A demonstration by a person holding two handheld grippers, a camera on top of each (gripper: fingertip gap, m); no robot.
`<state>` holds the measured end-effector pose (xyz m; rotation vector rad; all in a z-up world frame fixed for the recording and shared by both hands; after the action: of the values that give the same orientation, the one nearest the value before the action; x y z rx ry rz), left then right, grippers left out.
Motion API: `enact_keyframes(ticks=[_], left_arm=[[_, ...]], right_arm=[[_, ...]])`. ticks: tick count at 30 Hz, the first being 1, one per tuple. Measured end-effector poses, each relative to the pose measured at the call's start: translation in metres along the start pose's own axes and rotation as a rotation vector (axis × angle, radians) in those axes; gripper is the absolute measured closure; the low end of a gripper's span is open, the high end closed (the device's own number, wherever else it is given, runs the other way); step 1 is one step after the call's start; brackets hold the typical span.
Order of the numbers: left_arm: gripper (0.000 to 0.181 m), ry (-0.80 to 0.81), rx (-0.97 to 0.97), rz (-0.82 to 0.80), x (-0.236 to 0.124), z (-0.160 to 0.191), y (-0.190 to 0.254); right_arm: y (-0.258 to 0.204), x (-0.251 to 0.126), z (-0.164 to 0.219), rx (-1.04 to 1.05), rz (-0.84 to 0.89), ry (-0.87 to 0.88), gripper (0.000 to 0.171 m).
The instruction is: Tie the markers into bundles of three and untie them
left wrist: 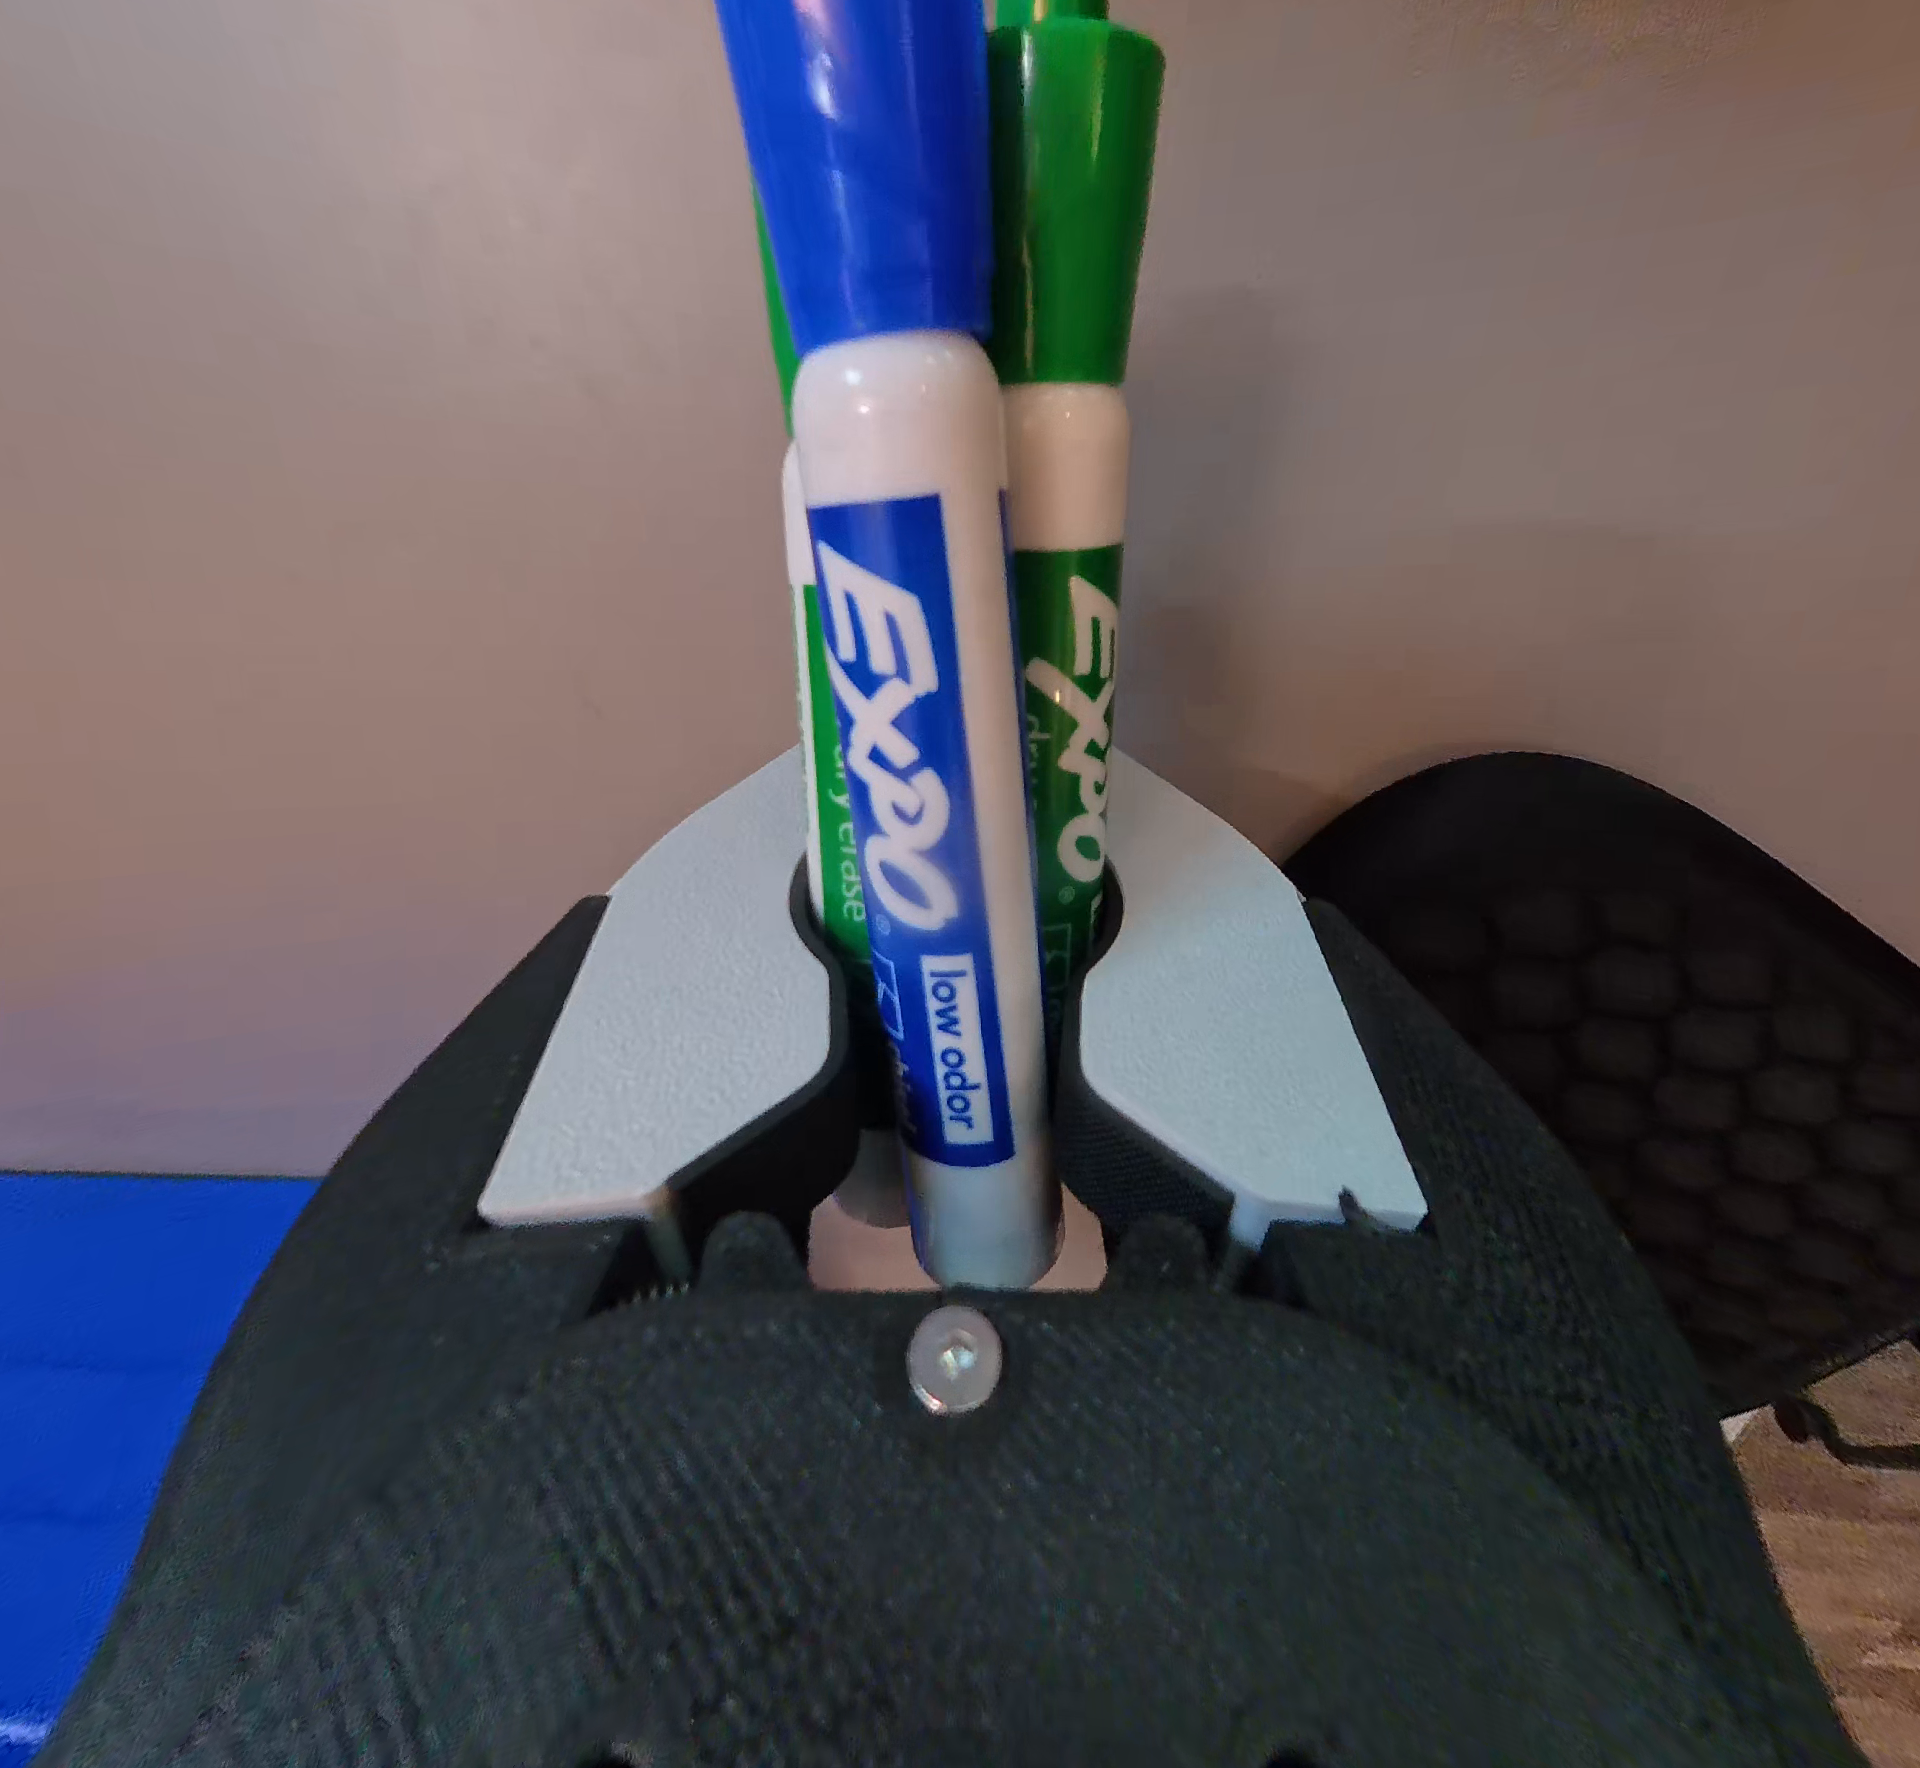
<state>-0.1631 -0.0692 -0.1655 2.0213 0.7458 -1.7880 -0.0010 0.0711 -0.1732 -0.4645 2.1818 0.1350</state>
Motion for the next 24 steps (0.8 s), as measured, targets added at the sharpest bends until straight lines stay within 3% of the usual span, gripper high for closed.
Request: enact_keyframes(ticks=[8, 16, 24], left_arm=[[0.138, 0.017, 0.028, 0.012, -0.001, 0.0, 0.001], [0.138, 0.026, 0.033, 0.02, 0.0, 0.0, -0.003], [0.138, -0.005, 0.037, 0.007, -0.003, -0.001, -0.005]], right_arm=[[0.008, -0.013, 0.006, 0.023, 0.001, 0.061, 0.079], [-0.005, 0.015, -0.004, -0.05, 0.017, -0.02, 0.074], [-0.004, 0.019, 0.001, -0.002, 0.041, -0.004, 0.097]])
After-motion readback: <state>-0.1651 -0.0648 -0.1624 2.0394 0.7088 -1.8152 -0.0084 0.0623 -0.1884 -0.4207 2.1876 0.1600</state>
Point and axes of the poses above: each gripper's, where its closed fingertips meet, x out along the fingers, z out of its underside, y = z × x across the jaws, the point moved 10 cm from there along -x, back along the fingers, and after that the axes turned 2 degrees about -z, right-handed, at the moved point
